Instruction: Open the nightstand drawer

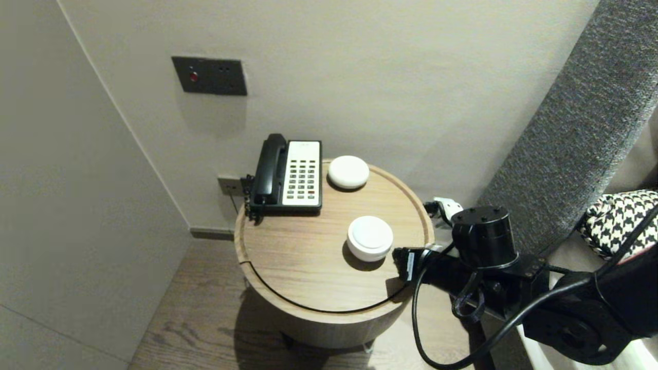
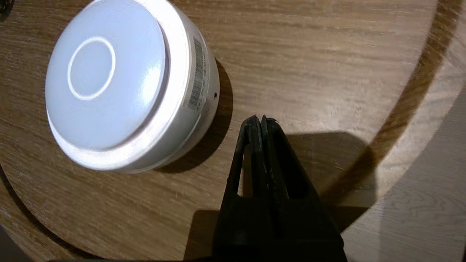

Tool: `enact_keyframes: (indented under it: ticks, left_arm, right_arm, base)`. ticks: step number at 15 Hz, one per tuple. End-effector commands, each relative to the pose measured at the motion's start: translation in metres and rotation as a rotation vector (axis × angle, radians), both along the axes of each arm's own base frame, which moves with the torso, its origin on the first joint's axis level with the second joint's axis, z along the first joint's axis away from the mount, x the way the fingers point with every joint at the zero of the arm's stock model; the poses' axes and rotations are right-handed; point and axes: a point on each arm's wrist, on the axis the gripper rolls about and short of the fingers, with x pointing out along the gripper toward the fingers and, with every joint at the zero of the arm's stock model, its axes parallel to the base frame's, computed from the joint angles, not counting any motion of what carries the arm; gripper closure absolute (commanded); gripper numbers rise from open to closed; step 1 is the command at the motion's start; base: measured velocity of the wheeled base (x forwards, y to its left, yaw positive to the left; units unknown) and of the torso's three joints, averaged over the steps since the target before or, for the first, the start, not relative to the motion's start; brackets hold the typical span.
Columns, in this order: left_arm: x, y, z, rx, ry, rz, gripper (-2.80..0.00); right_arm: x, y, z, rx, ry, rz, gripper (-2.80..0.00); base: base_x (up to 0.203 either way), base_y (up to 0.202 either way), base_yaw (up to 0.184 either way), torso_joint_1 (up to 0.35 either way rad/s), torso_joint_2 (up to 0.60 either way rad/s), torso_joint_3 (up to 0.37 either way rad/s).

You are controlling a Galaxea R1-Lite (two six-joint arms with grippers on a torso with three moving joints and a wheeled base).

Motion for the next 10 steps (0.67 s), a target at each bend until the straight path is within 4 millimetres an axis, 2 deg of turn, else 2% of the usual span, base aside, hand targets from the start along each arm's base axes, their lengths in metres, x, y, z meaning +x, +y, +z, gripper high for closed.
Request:
enact_keyframes:
  ticks: [1, 10]
  left_arm:
    - [0.000, 0.000, 0.000, 0.000, 0.000, 0.001, 0.00]
    - [0.000, 0.000, 0.000, 0.000, 0.000, 0.000, 0.00]
  right_arm:
    - [-0.010, -0.005, 0.002, 0.004, 0.000, 0.004, 0.00]
    - [-0.030, -0.006, -0.005, -0.015, 0.035, 0.042, 0.00]
  base:
    - [0.000, 0.000, 0.000, 0.000, 0.00, 0.000]
    - [0.000, 0.000, 0.000, 0.000, 0.00, 0.000]
